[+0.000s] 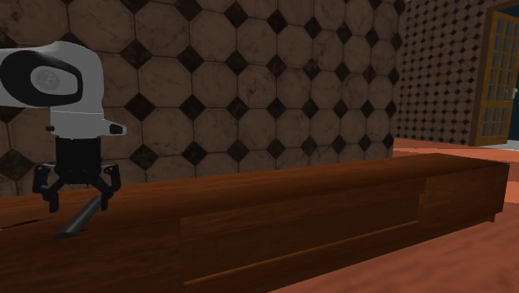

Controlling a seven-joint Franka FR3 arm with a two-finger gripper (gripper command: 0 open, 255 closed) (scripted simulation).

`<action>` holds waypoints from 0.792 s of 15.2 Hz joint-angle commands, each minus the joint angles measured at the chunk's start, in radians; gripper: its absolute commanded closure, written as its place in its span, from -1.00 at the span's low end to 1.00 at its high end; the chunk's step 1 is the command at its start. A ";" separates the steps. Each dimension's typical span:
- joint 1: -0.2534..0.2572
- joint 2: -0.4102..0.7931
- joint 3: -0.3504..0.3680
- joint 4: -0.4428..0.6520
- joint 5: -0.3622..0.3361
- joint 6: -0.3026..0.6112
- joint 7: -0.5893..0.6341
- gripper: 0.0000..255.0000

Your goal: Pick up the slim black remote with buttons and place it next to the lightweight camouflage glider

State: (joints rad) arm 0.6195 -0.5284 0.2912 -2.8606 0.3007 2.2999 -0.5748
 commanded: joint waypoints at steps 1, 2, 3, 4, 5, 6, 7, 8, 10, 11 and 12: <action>-0.003 -0.030 -0.008 0.017 -0.008 -0.047 0.002 -1.00; -0.006 -0.057 -0.015 0.036 -0.016 -0.093 0.003 -1.00; -0.010 -0.081 -0.023 0.056 -0.024 -0.137 0.005 -1.00; -0.012 -0.098 -0.029 0.073 -0.031 -0.171 0.006 -1.00; -0.012 -0.098 -0.029 0.073 -0.031 -0.171 0.006 -1.00; -0.012 -0.098 -0.029 0.073 -0.031 -0.171 0.006 -1.00; -0.012 -0.098 -0.029 0.073 -0.031 -0.171 0.006 -1.00; -0.012 -0.098 -0.029 0.073 -0.031 -0.171 0.006 -1.00; -0.012 -0.098 -0.029 0.073 -0.031 -0.171 0.006 -1.00; -0.012 -0.098 -0.029 0.073 -0.031 -0.171 0.006 -1.00; -0.012 -0.098 -0.029 0.073 -0.031 -0.171 0.006 -1.00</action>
